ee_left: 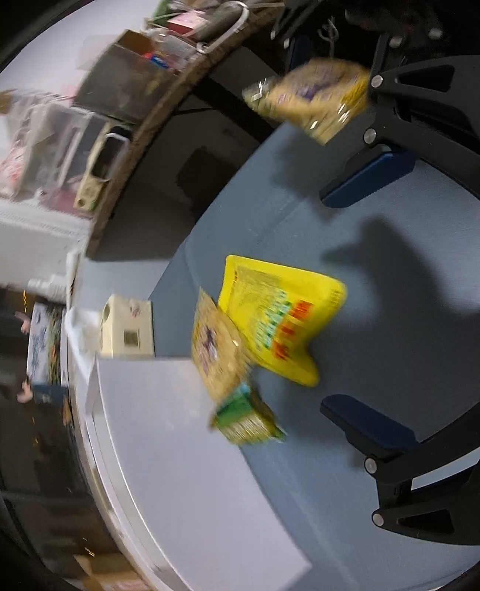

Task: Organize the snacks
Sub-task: 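Grasp the yellow bag with red print with the left gripper while the right gripper holds the cracker packet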

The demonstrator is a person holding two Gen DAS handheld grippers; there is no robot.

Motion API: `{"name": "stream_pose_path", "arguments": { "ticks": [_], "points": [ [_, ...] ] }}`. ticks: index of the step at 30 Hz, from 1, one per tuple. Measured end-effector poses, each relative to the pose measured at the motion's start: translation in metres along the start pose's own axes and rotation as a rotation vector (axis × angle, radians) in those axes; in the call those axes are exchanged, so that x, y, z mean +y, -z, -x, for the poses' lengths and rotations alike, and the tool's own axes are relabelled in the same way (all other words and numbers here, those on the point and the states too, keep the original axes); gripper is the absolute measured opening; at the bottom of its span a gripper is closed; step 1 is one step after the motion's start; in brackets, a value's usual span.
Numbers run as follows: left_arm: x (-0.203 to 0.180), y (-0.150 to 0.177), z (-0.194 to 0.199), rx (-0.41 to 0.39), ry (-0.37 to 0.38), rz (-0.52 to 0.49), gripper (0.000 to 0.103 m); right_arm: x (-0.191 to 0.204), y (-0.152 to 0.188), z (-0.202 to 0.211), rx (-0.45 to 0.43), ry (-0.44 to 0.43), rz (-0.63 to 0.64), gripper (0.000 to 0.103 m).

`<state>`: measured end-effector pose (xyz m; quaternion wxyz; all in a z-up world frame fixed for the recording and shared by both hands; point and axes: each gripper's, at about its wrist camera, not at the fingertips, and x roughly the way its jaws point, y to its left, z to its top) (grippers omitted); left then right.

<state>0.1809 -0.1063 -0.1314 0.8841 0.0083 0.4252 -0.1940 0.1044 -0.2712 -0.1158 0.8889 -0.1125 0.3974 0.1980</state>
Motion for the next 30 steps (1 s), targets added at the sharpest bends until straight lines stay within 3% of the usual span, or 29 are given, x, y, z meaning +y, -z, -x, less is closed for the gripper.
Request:
{"name": "stream_pose_path", "arguments": {
  "ticks": [3,8,13,15,18,20,25,30],
  "points": [
    [-0.002,-0.013,-0.019,0.025,0.014,-0.012,0.103,-0.011,0.005,-0.001,0.007,0.003,-0.031,0.078],
    [0.01,-0.025,-0.047,0.094,-0.039,0.024,0.102,-0.021,0.011,-0.002,0.01,-0.014,-0.064,0.078],
    [0.007,-0.026,-0.051,0.095,-0.101,-0.037,0.082,-0.022,0.013,-0.003,0.01,-0.035,-0.072,0.079],
    [0.003,-0.024,-0.05,0.093,-0.114,-0.066,0.069,-0.024,0.014,-0.004,0.011,-0.042,-0.081,0.078],
    [0.005,-0.022,-0.043,0.078,-0.105,-0.066,0.051,-0.024,0.015,-0.005,0.011,-0.048,-0.089,0.078],
    [0.006,-0.016,-0.037,0.071,-0.081,-0.07,0.045,-0.023,0.016,-0.004,0.009,-0.048,-0.087,0.078],
    [-0.005,-0.005,-0.01,0.029,-0.06,-0.089,0.044,-0.025,0.016,-0.002,0.005,-0.051,-0.093,0.079],
    [0.001,0.011,0.046,-0.069,-0.029,-0.032,0.044,-0.026,0.009,0.002,-0.026,-0.084,-0.123,0.079]
  ]
}}
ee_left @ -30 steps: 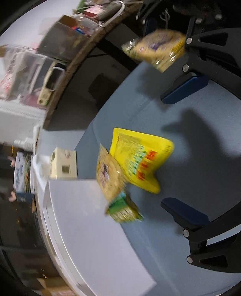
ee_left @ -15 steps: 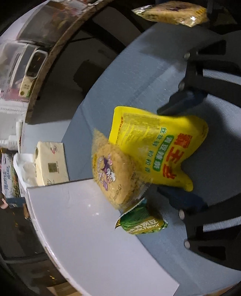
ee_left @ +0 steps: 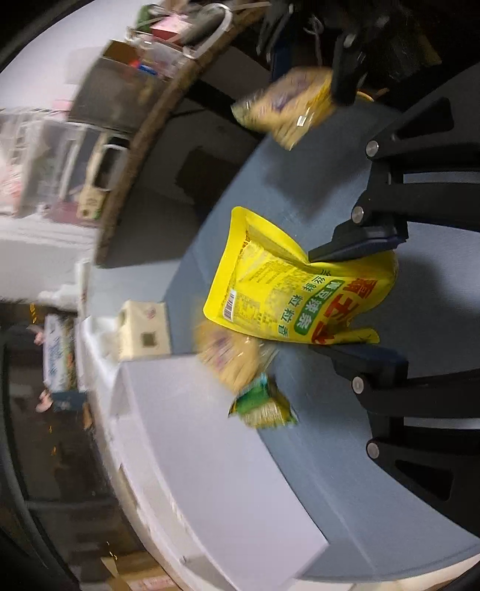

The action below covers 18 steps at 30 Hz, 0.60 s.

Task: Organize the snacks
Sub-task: 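Grasp the yellow bag with red print with the left gripper while the right gripper holds the cracker packet, then drop both packets into the white box and open both grippers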

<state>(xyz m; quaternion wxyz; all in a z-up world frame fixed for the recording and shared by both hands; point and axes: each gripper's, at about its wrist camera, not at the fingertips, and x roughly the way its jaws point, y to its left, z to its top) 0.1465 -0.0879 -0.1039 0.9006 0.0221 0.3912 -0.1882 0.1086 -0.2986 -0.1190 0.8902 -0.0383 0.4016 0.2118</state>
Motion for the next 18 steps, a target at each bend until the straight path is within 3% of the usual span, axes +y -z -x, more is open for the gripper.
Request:
{"name": "stream_pose_path", "arguments": {
  "ticks": [4,8,12,18],
  "points": [
    [0.022,0.006,0.052,-0.093,-0.006,0.066,0.044,0.009,-0.013,0.001,-0.038,-0.037,0.001,0.079],
    [0.059,0.002,0.09,-0.188,-0.072,0.176,0.044,0.017,-0.037,-0.002,-0.09,-0.101,-0.022,0.079],
    [0.099,-0.014,0.105,-0.24,-0.132,0.273,0.044,0.029,-0.075,-0.014,-0.14,-0.185,-0.071,0.078],
    [0.151,-0.057,0.097,-0.268,-0.195,0.357,0.044,0.052,-0.158,-0.049,-0.196,-0.197,-0.056,0.079]
  ]
}}
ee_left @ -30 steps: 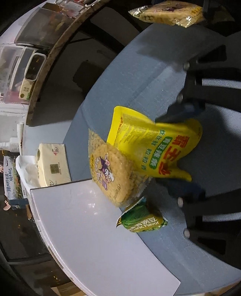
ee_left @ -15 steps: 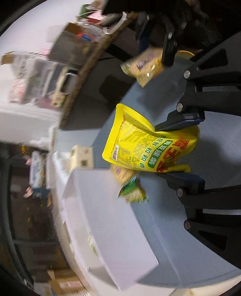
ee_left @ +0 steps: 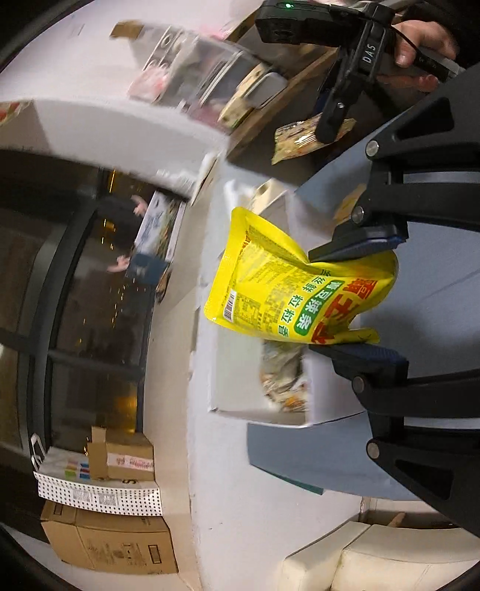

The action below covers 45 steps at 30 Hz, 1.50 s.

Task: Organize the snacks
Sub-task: 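Drop both packets into the white box and open both grippers, then grasp the round yellow cracker packet with the right gripper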

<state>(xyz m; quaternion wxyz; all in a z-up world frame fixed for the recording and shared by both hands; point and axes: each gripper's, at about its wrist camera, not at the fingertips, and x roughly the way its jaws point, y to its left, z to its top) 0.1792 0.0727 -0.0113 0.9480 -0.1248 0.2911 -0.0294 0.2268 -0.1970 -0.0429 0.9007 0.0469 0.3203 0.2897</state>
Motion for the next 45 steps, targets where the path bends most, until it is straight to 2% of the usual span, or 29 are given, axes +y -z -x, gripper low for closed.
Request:
{"name": "stream_pose_path", "arguments": {
  "ticks": [3,7,8,9,10,11,12,14,17,20,24,27,32,35,39,42,45],
  "points": [
    [0.003,-0.025,-0.027,-0.001,-0.049,0.001,0.044,0.008,-0.037,-0.03,-0.018,-0.008,0.015,0.079],
    [0.004,-0.049,-0.052,-0.005,-0.112,-0.035,0.045,0.013,-0.078,-0.074,0.002,0.002,0.036,0.079],
    [0.005,-0.055,-0.061,0.006,-0.125,-0.04,0.049,0.012,-0.085,-0.082,0.011,0.001,0.033,0.079],
    [0.006,-0.058,-0.069,0.024,-0.125,-0.042,0.068,0.013,-0.093,-0.093,0.024,0.006,0.032,0.082],
    [0.006,-0.059,-0.073,0.043,-0.129,-0.042,0.077,0.013,-0.098,-0.099,0.031,0.004,0.035,0.087],
    [0.008,-0.061,-0.079,0.053,-0.16,-0.033,0.091,0.013,-0.104,-0.109,0.043,-0.004,0.04,0.1],
    [0.01,-0.061,-0.079,0.043,-0.178,-0.027,0.102,0.013,-0.106,-0.113,0.053,-0.003,0.04,0.103],
    [0.013,-0.059,-0.076,0.025,-0.177,-0.018,0.103,0.011,-0.107,-0.118,0.049,0.008,0.028,0.103],
    [0.015,-0.055,-0.073,0.039,-0.191,-0.02,0.103,0.005,-0.103,-0.114,0.043,-0.019,0.005,0.103],
    [0.012,-0.05,-0.063,0.03,-0.2,-0.04,0.103,0.005,-0.097,-0.107,0.034,-0.002,0.036,0.103],
    [0.007,-0.039,-0.041,0.01,-0.171,-0.039,0.103,0.006,-0.084,-0.084,0.016,-0.041,0.051,0.103],
    [0.0,-0.02,-0.02,0.011,-0.133,-0.047,0.103,0.008,-0.066,-0.061,-0.001,-0.06,0.081,0.103],
    [-0.022,0.035,0.009,0.056,-0.054,-0.103,0.103,0.004,-0.017,-0.031,0.008,-0.042,0.134,0.103],
    [-0.036,0.067,0.021,0.075,-0.027,-0.122,0.103,-0.005,0.017,-0.025,0.043,-0.017,0.13,0.103],
    [-0.048,0.101,0.046,0.03,-0.03,-0.116,0.103,-0.019,0.056,-0.036,0.117,0.05,0.141,0.103],
    [-0.051,0.114,0.051,0.042,-0.005,-0.099,0.103,-0.031,0.071,-0.053,0.172,0.085,0.135,0.103],
    [-0.052,0.118,0.049,0.055,-0.002,-0.09,0.103,-0.033,0.073,-0.078,0.226,0.101,0.169,0.103]
  ]
}}
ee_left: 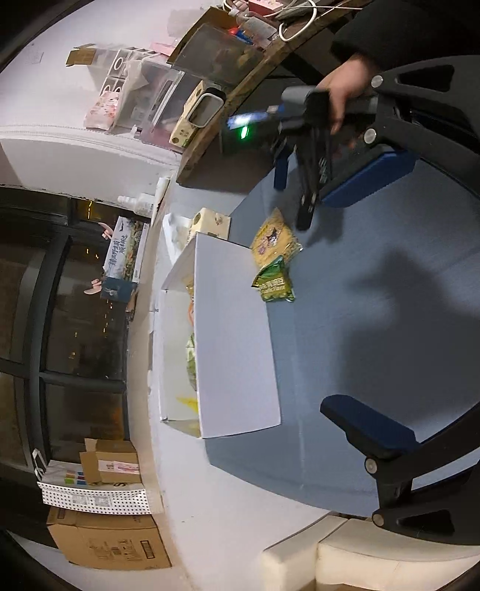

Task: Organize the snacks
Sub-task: 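Grasp the round yellow cracker packet with the right gripper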

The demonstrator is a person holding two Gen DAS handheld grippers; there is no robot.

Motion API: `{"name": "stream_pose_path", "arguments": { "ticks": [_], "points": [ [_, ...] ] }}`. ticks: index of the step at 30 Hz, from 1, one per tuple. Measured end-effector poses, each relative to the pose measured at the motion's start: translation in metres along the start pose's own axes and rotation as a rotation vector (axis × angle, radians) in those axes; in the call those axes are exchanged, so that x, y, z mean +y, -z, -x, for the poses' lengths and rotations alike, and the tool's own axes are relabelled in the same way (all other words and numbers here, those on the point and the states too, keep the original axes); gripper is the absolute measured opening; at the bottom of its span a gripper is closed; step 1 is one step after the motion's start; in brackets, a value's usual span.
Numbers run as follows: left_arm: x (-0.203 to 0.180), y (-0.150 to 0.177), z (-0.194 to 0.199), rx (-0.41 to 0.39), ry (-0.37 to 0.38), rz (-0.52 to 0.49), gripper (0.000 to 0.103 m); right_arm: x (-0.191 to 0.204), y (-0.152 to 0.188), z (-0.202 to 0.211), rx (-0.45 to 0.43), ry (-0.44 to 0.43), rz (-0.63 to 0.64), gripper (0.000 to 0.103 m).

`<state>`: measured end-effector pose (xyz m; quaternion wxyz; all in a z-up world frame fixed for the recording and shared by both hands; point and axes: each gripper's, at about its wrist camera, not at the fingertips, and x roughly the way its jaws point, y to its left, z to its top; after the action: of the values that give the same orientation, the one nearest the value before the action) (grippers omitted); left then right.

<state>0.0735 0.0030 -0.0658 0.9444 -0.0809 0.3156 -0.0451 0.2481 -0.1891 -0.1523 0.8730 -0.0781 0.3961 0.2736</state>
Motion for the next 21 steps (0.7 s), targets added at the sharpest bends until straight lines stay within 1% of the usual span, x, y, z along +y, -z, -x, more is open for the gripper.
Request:
{"name": "stream_pose_path", "arguments": {
  "ticks": [3,6,8,10,12,13,15,17,19,21],
  "points": [
    [0.001,0.002,-0.006,0.014,-0.002,0.007,0.103,-0.001,-0.011,-0.025,0.06,-0.012,0.021,0.103],
    [0.002,0.005,-0.011,0.028,0.0,0.008,0.103,-0.001,-0.026,-0.041,0.077,0.021,0.04,0.103],
    [0.002,0.007,-0.014,0.039,0.002,0.006,0.103,-0.001,-0.035,-0.05,0.089,0.02,0.058,0.103],
    [0.002,0.008,-0.017,0.044,-0.003,0.006,0.103,0.0,-0.041,-0.062,0.121,0.038,0.089,0.103],
    [0.003,0.008,-0.021,0.051,-0.006,0.004,0.103,-0.002,-0.041,-0.07,0.154,0.006,0.087,0.102],
    [0.003,0.009,-0.023,0.055,-0.01,0.005,0.103,-0.003,-0.041,-0.07,0.144,0.004,0.085,0.1],
    [0.005,0.009,-0.028,0.069,-0.01,0.008,0.103,-0.005,-0.041,-0.068,0.141,0.014,0.078,0.09],
    [0.004,0.009,-0.034,0.079,-0.014,0.006,0.103,-0.008,-0.039,-0.061,0.13,-0.014,0.068,0.081],
    [0.002,0.008,-0.041,0.087,-0.016,-0.006,0.103,-0.011,-0.033,-0.053,0.133,-0.051,0.058,0.08],
    [0.0,0.007,-0.048,0.102,-0.015,-0.01,0.103,-0.016,-0.027,-0.045,0.124,-0.048,0.054,0.079]
  ]
}}
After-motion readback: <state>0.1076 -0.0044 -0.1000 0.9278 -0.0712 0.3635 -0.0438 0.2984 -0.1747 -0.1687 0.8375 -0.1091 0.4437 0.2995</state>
